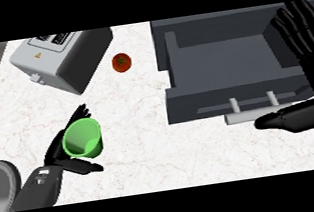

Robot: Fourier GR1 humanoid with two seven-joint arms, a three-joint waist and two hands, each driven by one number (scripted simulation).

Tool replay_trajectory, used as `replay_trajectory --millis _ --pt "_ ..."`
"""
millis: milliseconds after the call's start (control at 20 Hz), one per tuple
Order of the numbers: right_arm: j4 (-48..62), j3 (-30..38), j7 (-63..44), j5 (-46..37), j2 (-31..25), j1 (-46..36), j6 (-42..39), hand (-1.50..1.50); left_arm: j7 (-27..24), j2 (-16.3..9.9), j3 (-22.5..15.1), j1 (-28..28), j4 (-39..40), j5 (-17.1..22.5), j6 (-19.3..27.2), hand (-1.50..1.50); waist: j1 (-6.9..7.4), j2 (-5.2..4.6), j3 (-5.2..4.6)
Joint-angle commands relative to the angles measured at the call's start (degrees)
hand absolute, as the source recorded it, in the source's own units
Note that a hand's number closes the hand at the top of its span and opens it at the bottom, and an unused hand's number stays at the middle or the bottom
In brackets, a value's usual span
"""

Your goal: Pick up the cup, place it into the drawer and close the drawer

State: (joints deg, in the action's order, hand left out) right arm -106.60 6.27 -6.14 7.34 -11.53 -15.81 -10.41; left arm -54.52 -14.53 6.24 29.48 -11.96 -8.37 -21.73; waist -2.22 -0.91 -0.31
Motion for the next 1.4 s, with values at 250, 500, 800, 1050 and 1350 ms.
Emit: replay_trajectory --millis 250,500,800,1050,1350 --pt "1.33 0.71 -0.17 0.18 -0.39 -1.4 0.03 -1.5 -4.92 1.52 -0.66 1.34 0.62 0.97 -16.12 1.5 0.11 -0.08 -0.03" --pt "-2.44 1.3 -4.19 1.29 -1.67 -0.87 0.02 -1.5 -13.54 1.04 0.16 -1.04 -4.7 0.78 -2.55 1.5 0.17 0.31 -0.04" --pt "1.26 3.6 -1.7 3.02 -2.67 -2.32 -1.43 -1.5 -15.73 4.67 2.15 1.32 -6.44 3.4 -3.31 1.5 0.58 0.12 0.05" --pt "-0.46 2.63 -1.55 2.23 -1.24 0.04 -0.51 -1.5 -13.88 5.28 12.6 0.35 -7.5 12.05 10.97 1.5 1.28 0.4 0.11" --pt "0.2 1.26 -0.3 -0.06 -0.31 1.17 -0.08 -1.5 -10.55 8.28 12.26 5.22 -11.41 12.79 11.89 1.5 1.63 0.78 0.26"
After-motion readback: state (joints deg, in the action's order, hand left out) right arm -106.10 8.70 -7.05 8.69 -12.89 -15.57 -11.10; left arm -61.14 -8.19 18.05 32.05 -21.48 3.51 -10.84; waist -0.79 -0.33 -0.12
